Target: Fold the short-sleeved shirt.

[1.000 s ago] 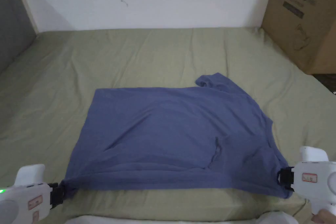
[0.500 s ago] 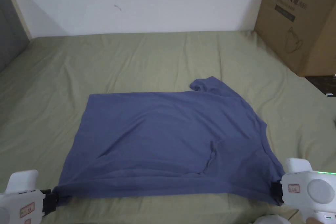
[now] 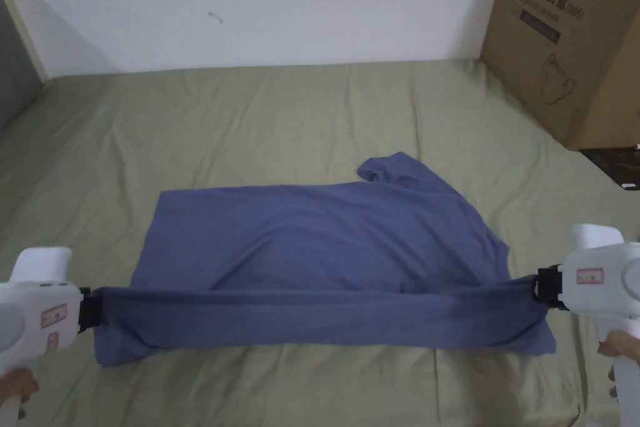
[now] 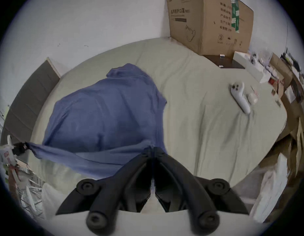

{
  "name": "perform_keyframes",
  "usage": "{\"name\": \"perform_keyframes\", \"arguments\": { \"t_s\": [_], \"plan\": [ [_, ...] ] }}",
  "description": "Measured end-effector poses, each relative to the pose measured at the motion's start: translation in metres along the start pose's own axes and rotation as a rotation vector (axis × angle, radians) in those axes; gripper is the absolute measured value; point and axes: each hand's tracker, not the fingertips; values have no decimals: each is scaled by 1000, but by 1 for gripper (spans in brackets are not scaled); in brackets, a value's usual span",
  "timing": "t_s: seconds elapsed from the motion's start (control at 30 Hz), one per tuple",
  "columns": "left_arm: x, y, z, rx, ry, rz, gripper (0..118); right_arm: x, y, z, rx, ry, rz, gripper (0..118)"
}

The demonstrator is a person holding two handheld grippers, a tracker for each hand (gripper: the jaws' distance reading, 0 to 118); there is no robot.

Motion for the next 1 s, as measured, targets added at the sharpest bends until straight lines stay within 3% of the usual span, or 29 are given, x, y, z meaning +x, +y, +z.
{"name": "perform_keyframes", "arguments": {
  "t_s": [0.13,0.2,0.27,0.3,0.37,0.4,0.53,0.6,0.63,0.67,0.7,0.73,0.93,0.97,1.0],
  "plan": [
    [2,33,-49,-41,22,-51,1,-6,22,-50,-63,-60,38,0],
    [1,37,-74,-85,19,-41,10,-9,24,-70,-88,-75,45,3],
    [-1,35,-89,-121,21,-16,71,-10,23,-81,-96,-80,45,49],
    [-2,33,-93,-148,32,-3,89,-10,23,-84,-110,-88,44,59],
    [-7,24,-92,-148,15,16,102,0,21,-86,-114,-67,22,72],
    [-9,21,-86,-135,11,20,108,2,20,-80,-93,-51,0,73],
    [-21,7,-56,-90,-18,78,105,10,15,-49,-35,-43,-9,72],
    [-24,-4,-35,-48,-65,139,102,10,9,-28,21,-9,2,57],
    [-25,-12,-25,-28,-91,167,89,12,4,-20,27,7,9,38],
    [-29,-19,-20,-19,-117,188,64,15,-2,-15,34,49,4,20],
    [-29,-27,-14,-13,-144,191,29,18,-8,-12,29,66,-18,2],
    [-27,-38,-12,-15,-130,183,0,19,-17,-8,14,75,-42,0],
    [-16,-65,-6,-5,-96,201,3,6,-55,0,2,79,-33,0],
    [-18,-61,-10,-13,-106,230,16,4,-59,0,5,82,-46,0],
    [-20,-57,-14,-30,-121,258,38,1,-61,-1,1,81,-45,0]
  ]
}}
